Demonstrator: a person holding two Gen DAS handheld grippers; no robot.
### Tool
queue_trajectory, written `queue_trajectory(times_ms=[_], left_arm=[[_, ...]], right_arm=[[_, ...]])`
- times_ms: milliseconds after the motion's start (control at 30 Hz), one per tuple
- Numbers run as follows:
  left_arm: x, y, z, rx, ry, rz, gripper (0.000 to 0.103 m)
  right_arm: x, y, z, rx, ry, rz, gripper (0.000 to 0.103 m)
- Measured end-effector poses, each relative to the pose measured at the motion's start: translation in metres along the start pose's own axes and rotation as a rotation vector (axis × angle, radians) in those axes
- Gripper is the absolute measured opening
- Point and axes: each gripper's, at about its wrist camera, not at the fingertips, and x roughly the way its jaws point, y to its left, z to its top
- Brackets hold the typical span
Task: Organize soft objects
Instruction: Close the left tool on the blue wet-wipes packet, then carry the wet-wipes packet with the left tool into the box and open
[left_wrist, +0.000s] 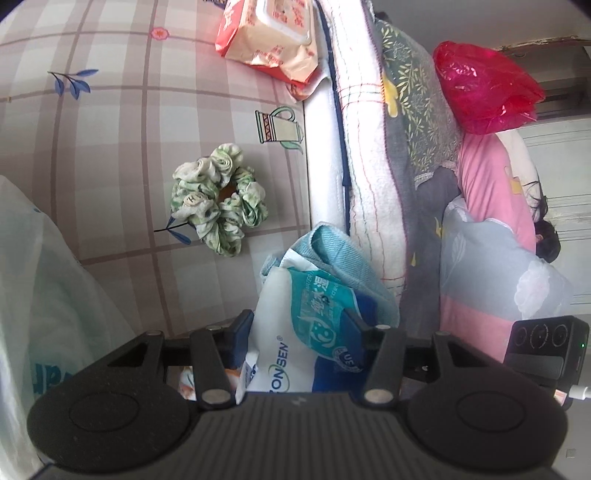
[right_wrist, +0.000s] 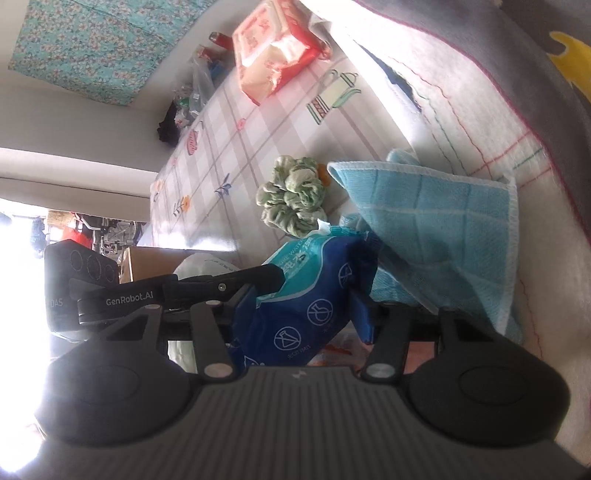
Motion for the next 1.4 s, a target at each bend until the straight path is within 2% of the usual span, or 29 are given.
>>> queue_trajectory(times_ms=[200,400,533,733,833,900,933,1000,1100,1200,1233,1333,1400], left_arm=[[-0.08,-0.003,-0.021,0.022,-0.155,-0.012,0.051],[-0.183,0.031,-0.061,0.001,-0.367,0.025,0.051],[-0.238,0.078,-0.098,-0.079,-0.481,0.085,0.051],[-0.285,0.163,-0.136,-0.28,-0.571,0.145,0.052],[-0.292,0.194,-0.146,-0.344,-0.595,0.159,0.052],[-0.288,0.212,-0.145,-0.364,-0.58,0.157,0.055],[-0.284,0.223,-0.145,-0.385,-0.563,0.147,0.063],[-0.27,0.24,-0.142,-0.404,-0.519,0.132,0.069],[-0.25,0.257,-0.138,-0.434,-0.46,0.165,0.069],[-0.236,0.262,-0.138,-0.42,-0.421,0.2,0.069],[-0.235,0.261,-0.142,-0.401,-0.417,0.234,0.069],[-0.235,0.249,-0.144,-0.333,-0.43,0.318,0.069],[-0.24,0.246,-0.148,-0.309,-0.443,0.345,0.07]], right_arm=[[-0.023,0.059,-0.016,-0.14,-0.07,0.044,0.053],[-0.02,0.147,-0.046,-0.343,-0.094,0.128,0.053],[0.011,0.205,-0.072,-0.452,-0.046,0.197,0.053],[0.093,0.281,-0.119,-0.576,0.119,0.25,0.053],[0.127,0.308,-0.139,-0.629,0.166,0.254,0.052],[0.141,0.322,-0.151,-0.684,0.174,0.243,0.052],[0.146,0.33,-0.161,-0.733,0.16,0.224,0.052],[0.152,0.339,-0.176,-0.834,0.118,0.17,0.052],[0.15,0.342,-0.189,-0.946,0.052,0.115,0.052],[0.141,0.334,-0.189,-0.97,0.032,0.109,0.052],[0.137,0.33,-0.188,-0.967,0.025,0.109,0.052],[0.121,0.316,-0.182,-0.952,-0.004,0.116,0.052],[0.108,0.301,-0.179,-0.931,-0.027,0.124,0.052]])
